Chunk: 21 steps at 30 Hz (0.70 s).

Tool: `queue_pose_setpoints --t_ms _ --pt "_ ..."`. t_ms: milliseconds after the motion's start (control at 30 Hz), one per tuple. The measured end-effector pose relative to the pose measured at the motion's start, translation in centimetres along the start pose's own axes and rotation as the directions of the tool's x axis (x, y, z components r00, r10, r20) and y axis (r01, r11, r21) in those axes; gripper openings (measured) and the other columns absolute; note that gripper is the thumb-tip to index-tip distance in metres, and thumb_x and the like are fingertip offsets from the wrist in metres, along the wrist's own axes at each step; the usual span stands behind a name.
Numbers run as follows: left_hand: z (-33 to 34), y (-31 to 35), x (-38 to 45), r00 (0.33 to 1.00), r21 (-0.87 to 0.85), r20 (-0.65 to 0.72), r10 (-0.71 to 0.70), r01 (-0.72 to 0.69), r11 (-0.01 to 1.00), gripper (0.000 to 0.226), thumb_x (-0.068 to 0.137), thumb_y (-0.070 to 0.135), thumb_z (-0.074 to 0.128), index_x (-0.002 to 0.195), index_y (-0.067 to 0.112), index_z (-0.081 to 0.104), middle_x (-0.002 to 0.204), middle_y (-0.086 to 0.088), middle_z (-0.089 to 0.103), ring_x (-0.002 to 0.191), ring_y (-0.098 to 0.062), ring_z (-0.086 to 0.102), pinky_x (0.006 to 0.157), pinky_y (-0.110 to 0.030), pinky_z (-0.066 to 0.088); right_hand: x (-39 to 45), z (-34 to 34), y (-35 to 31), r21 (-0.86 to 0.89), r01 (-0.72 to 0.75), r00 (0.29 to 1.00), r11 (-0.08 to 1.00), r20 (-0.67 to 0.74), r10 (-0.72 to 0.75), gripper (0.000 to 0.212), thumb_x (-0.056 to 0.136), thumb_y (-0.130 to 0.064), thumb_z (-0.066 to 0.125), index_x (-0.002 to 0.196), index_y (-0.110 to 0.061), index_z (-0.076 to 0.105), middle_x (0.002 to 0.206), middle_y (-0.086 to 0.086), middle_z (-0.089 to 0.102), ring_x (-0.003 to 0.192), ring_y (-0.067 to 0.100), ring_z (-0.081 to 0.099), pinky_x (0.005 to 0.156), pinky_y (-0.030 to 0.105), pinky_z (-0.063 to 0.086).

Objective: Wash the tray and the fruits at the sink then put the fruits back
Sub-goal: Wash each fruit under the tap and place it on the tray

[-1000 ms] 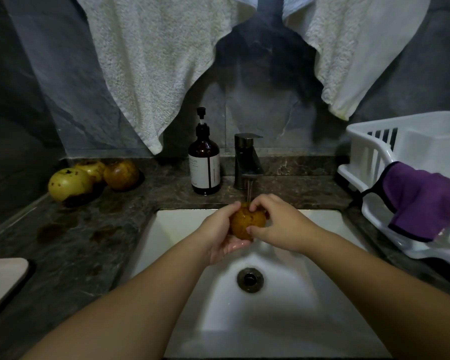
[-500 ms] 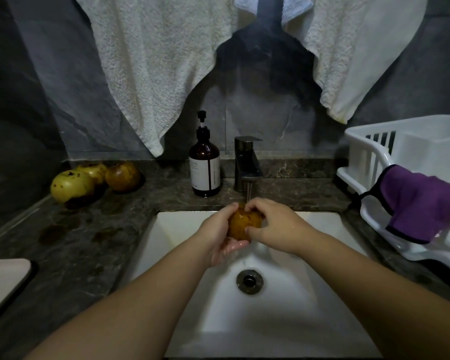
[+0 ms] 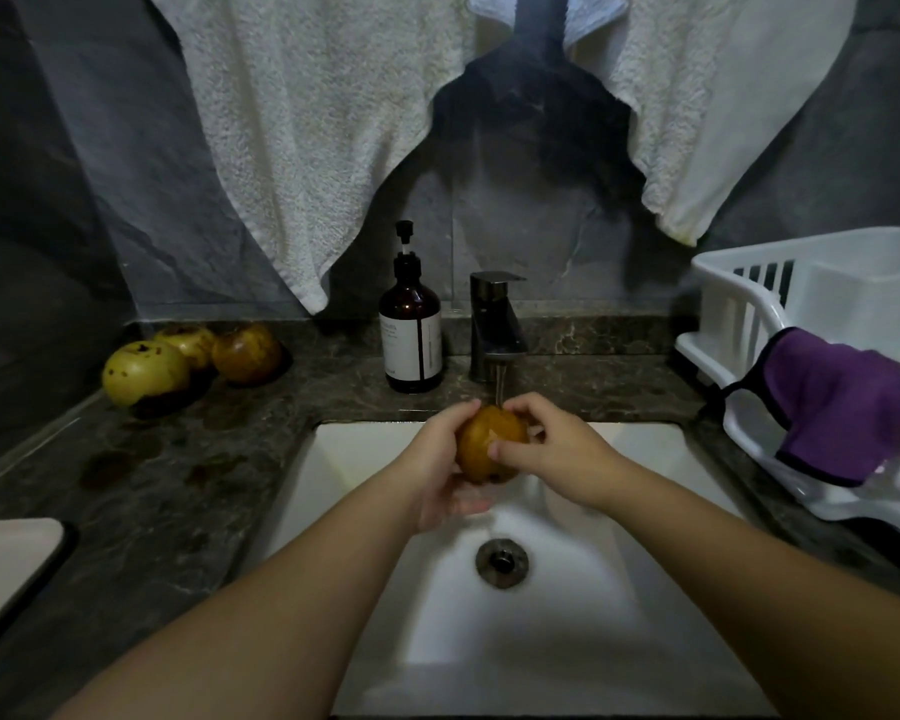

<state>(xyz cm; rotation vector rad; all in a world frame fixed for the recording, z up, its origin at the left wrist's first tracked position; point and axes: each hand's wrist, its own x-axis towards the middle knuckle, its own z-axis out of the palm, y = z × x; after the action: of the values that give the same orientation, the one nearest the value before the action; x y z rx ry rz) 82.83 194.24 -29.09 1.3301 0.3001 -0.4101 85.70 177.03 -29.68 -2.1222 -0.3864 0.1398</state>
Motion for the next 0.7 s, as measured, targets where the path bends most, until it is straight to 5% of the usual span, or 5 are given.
queue_pose_setpoints --t_ms 100,200,400,500,700 --pt "0.3 -0.2 -0.1 1.0 0.026 0.022 0.023 -0.023 0.999 0.047 0.098 0.057 0.058 0.131 0.024 0.062 0.125 -0.019 0.066 0.111 -0.035 0.071 0.07 -0.037 0.061 -0.1 0.0 0.1 0.148 -0.154 0.987 0.977 0.057 0.147 0.037 0.094 -0.06 0.06 0.123 -0.038 0.056 0.111 -0.001 0.063 0.094 0.018 0.064 0.07 0.029 0.047" --pt "0.6 -0.2 -0.2 0.999 0.008 0.039 -0.017 0.017 1.0 0.054 0.099 0.061 0.056 0.134 0.02 0.061 0.127 -0.021 0.068 0.111 -0.035 0.072 0.063 -0.033 0.063 0.3 0.3 0.0 0.23 -0.239 0.97 0.943 0.006 0.245 0.046 0.092 -0.071 0.053 0.117 -0.034 0.058 0.099 0.004 0.068 0.079 0.018 0.064 0.064 0.03 0.047" --pt "0.8 0.0 -0.2 0.991 -0.151 0.114 -0.071 0.088 0.985 0.061 0.099 0.066 0.052 0.137 0.019 0.057 0.122 -0.029 0.071 0.092 -0.036 0.077 0.063 -0.038 0.066 0.3 0.2 -0.1 0.209 -0.175 0.983 0.962 0.091 0.159 0.044 0.099 -0.049 0.058 0.14 -0.046 0.044 0.118 -0.002 0.061 0.097 0.022 0.063 0.071 0.033 0.047" --pt "1.2 0.0 -0.4 0.983 -0.226 0.172 -0.064 0.103 0.969 0.06 0.102 0.058 0.053 0.141 0.012 0.054 0.119 -0.032 0.07 0.096 -0.039 0.077 0.074 -0.037 0.066 0.2 0.2 -0.3 0.242 -0.212 0.977 0.947 0.047 0.207 0.039 0.097 -0.06 0.053 0.134 -0.046 0.049 0.112 0.001 0.065 0.089 0.022 0.064 0.069 0.034 0.047" --pt "1.4 0.0 -0.2 0.993 -0.247 0.109 -0.053 0.079 0.966 0.064 0.103 0.058 0.052 0.143 0.008 0.051 0.12 -0.033 0.07 0.085 -0.034 0.077 0.057 -0.03 0.063 0.8 1.0 -0.5 0.34 -0.194 0.979 0.92 0.007 0.204 0.039 0.1 -0.053 0.054 0.136 -0.04 0.05 0.108 0.009 0.068 0.066 0.018 0.061 0.053 0.029 0.044"
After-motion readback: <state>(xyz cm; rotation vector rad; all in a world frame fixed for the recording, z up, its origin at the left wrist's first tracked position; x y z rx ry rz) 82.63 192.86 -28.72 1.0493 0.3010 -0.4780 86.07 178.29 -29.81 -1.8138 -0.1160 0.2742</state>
